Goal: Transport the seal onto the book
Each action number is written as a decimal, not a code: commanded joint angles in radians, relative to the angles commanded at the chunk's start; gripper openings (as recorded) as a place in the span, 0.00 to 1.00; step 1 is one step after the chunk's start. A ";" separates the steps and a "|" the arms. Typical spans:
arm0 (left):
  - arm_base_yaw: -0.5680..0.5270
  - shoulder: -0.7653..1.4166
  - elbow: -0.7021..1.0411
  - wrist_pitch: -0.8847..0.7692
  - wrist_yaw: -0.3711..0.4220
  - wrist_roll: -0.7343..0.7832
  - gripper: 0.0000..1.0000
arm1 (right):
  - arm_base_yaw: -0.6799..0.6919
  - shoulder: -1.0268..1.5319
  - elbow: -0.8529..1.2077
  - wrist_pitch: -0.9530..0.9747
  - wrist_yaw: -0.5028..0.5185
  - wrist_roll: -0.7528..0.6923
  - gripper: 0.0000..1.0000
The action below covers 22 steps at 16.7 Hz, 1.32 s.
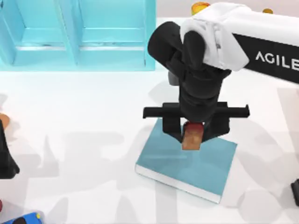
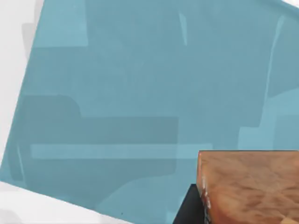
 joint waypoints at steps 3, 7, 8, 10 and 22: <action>0.000 0.000 0.000 0.000 0.000 0.000 1.00 | 0.000 0.000 0.000 0.000 0.000 0.000 0.68; 0.000 0.000 0.000 0.000 0.000 0.000 1.00 | 0.000 0.000 0.000 0.000 0.000 0.000 0.98; 0.000 0.000 0.000 0.000 0.000 0.000 1.00 | 0.000 0.000 0.000 0.000 0.000 0.000 1.00; 0.000 0.000 0.000 0.000 0.000 0.000 1.00 | 0.000 0.000 0.000 0.000 0.000 0.000 1.00; 0.000 0.000 0.000 0.000 0.000 0.000 1.00 | -0.002 -0.008 0.087 -0.096 0.000 -0.001 1.00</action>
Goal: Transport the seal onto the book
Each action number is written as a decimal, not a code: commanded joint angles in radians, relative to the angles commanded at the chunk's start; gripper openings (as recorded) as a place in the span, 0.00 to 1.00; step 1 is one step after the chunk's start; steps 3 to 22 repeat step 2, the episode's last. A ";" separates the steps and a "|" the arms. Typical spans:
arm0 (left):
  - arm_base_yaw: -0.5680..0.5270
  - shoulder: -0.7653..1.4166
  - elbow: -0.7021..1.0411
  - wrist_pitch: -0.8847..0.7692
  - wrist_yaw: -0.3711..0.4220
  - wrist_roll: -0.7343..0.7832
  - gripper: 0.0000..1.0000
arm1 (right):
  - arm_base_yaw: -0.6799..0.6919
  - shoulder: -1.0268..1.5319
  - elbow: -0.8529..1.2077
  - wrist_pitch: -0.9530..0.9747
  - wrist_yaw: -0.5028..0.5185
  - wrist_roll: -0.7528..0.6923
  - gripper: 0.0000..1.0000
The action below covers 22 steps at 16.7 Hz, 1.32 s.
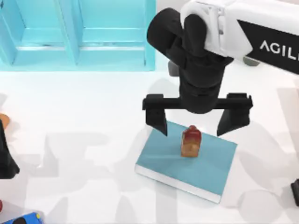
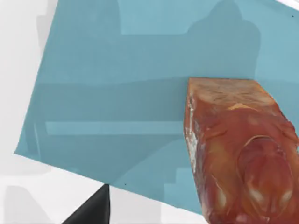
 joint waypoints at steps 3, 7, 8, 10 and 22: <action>0.000 0.000 0.000 0.000 0.000 0.000 1.00 | -0.001 -0.003 0.016 -0.018 0.000 -0.001 1.00; 0.000 0.000 0.000 0.000 0.000 0.000 1.00 | -0.001 -0.003 0.016 -0.018 0.000 -0.001 1.00; 0.000 0.000 0.000 0.000 0.000 0.000 1.00 | -0.001 -0.003 0.016 -0.018 0.000 -0.001 1.00; 0.000 0.000 0.000 0.000 0.000 0.000 1.00 | -0.001 -0.003 0.016 -0.018 0.000 -0.001 1.00; 0.000 0.000 0.000 0.000 0.000 0.000 1.00 | -0.001 -0.003 0.016 -0.018 0.000 -0.001 1.00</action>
